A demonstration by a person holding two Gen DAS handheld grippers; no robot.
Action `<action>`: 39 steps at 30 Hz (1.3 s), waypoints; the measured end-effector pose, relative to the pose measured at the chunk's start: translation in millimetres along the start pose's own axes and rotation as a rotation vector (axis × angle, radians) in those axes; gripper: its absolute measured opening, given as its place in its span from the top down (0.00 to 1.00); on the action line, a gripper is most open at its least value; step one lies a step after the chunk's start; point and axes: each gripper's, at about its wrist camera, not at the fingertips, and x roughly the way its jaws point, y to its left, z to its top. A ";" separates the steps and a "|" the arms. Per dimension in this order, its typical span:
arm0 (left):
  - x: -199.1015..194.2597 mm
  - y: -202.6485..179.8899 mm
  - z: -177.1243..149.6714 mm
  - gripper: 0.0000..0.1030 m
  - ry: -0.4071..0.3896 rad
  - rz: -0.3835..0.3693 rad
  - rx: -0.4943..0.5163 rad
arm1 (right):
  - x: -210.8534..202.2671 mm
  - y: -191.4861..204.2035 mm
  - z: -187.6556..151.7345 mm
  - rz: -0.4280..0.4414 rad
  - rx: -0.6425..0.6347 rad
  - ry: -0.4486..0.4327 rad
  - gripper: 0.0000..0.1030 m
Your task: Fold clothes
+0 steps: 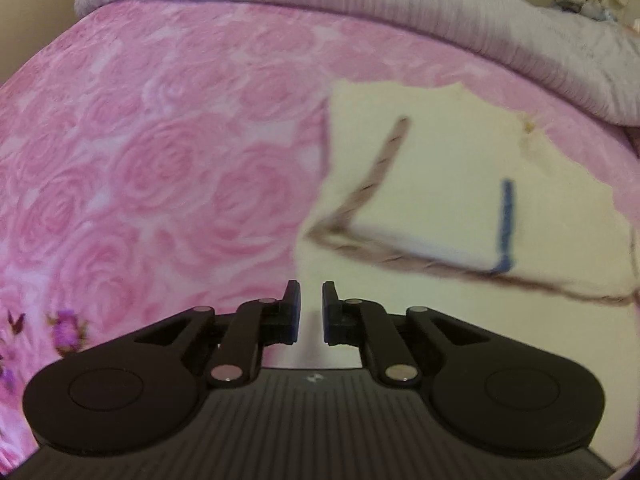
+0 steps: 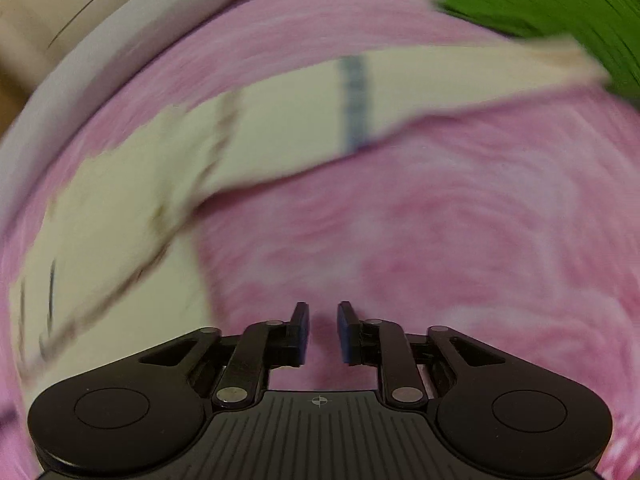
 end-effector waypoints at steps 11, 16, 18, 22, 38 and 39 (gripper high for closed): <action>36.5 -87.1 35.9 0.84 0.060 -0.124 0.050 | -0.8 -142.8 75.1 0.170 0.577 -0.330 0.51; 39.0 -103.1 36.6 0.83 0.074 -0.142 0.070 | 14.7 -176.2 94.8 0.248 0.781 -0.406 0.56; 38.1 -100.0 34.0 0.83 0.084 -0.136 0.061 | 14.4 -168.2 106.9 0.141 0.724 -0.376 0.96; 28.9 -81.6 31.0 0.83 0.078 -0.116 0.017 | -11.5 -94.2 129.9 -0.131 0.325 -0.415 0.97; 10.5 -24.6 -4.2 0.72 0.141 -0.211 -0.216 | -12.2 234.9 -105.2 0.196 -0.994 0.042 0.48; 12.9 -28.2 -7.1 0.72 0.154 -0.233 -0.218 | -7.7 224.8 -101.3 0.156 -0.975 0.058 0.48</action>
